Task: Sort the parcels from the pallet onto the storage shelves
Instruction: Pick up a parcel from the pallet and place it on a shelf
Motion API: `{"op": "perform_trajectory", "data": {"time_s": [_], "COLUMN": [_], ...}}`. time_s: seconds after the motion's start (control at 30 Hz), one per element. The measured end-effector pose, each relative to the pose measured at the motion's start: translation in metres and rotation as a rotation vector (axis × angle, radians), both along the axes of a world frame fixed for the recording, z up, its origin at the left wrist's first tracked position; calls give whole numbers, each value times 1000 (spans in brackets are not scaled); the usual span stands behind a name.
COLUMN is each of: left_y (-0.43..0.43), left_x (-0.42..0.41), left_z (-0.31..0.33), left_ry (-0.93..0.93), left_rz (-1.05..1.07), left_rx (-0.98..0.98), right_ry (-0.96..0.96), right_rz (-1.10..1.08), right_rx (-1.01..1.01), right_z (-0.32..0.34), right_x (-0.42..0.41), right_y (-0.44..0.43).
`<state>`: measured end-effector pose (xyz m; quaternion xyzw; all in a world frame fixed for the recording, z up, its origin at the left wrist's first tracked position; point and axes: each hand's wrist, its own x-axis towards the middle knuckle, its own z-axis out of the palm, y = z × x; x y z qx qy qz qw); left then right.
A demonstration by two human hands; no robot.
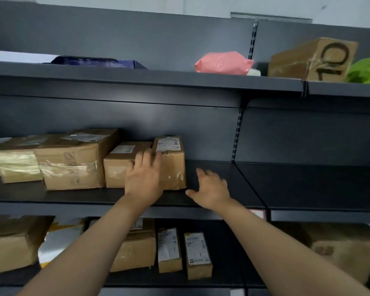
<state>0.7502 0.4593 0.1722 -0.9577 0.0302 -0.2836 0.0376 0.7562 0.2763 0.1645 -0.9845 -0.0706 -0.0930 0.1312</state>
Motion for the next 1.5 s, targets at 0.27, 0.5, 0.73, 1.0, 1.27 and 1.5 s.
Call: {"op": "perform_trajectory", "data": {"time_s": [0.27,0.5,0.73,1.0,1.27,1.5], "left_y": [-54,-103,-152,-216,-305,-390], "left_x": [-93,-165,-251,-384,-543,-696], "left_z": [-33,-58,-86,-117,-141,-160], "left_ry": [96,237,337,334,376,430], "left_rz": [-201,-455,-776,-1116,-1381,-1565], "left_rx": [60,190,263,342,420,467], "right_ry": [-57,70,228,326,426,524], "right_rz": [-92,-315,-613,-958,-1223,-1424], "right_rx": [-178,-301,-264,-214,-126,-60], "right_z": [-25,-46,-85,-119,-141,-161], "right_x": [-112,-233,-381,-569,-750,-918], "right_y": [-59,-112,-143,-162,-197,-234]}}
